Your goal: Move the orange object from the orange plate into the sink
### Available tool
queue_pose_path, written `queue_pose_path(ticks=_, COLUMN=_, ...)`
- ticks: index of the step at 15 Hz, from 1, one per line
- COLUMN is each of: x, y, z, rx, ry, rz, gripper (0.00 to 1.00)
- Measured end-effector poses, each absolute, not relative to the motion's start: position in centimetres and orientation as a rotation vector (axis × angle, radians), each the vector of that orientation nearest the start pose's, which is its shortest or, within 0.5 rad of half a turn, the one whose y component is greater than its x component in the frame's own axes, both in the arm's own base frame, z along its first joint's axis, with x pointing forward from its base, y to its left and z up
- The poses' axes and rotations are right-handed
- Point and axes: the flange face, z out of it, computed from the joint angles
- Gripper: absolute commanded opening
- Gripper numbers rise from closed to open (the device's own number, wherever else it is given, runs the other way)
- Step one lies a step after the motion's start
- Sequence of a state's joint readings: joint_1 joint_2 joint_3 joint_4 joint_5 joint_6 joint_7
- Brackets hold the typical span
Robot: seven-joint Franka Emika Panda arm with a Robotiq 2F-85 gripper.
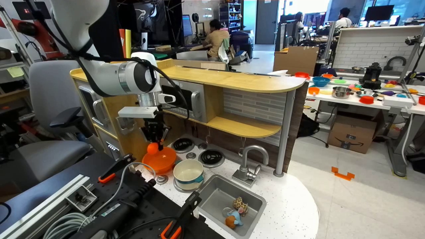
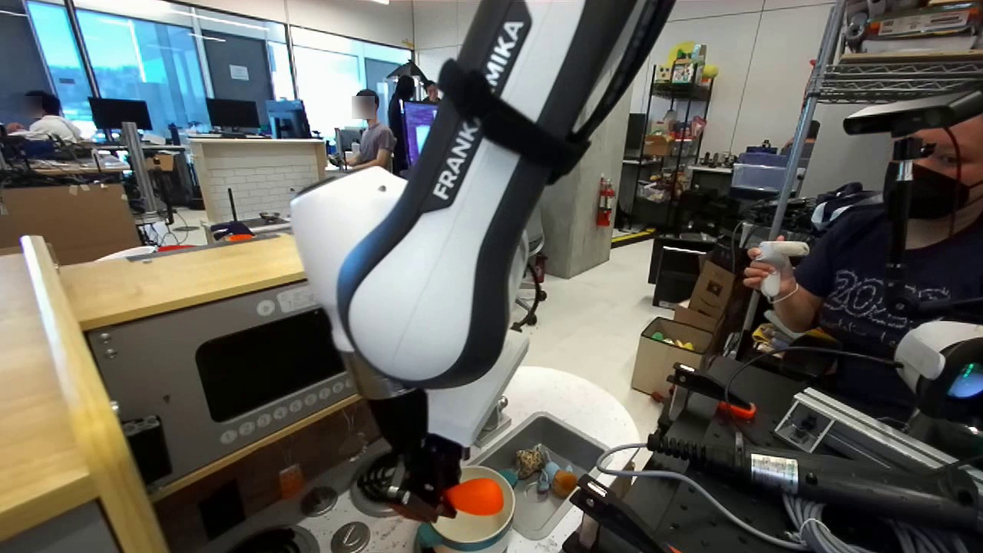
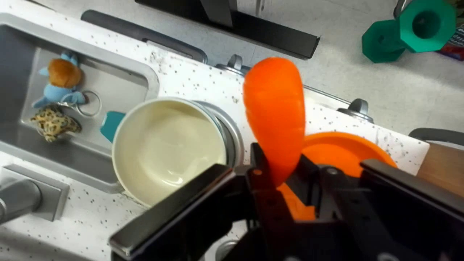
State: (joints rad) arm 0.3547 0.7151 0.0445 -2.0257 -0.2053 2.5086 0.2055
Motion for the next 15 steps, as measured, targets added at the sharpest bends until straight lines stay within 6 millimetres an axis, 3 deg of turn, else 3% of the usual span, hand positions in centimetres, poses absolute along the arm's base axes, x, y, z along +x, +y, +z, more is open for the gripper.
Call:
queue_pose_path(ticks=3, x=49.8, y=17.3, z=8.5, rx=-3.221, ry=-0.484, rz=0.343, gripper=0.04)
queue_pose_path(ticks=8, x=50.5, y=9.6, z=10.5, rx=-3.230, ry=-0.195, rz=0.321, gripper=0.04)
queue_pose_path(ticks=15, x=52.2, y=2.1, z=10.6, rx=-3.245, ry=0.114, rz=0.296, gripper=0.04)
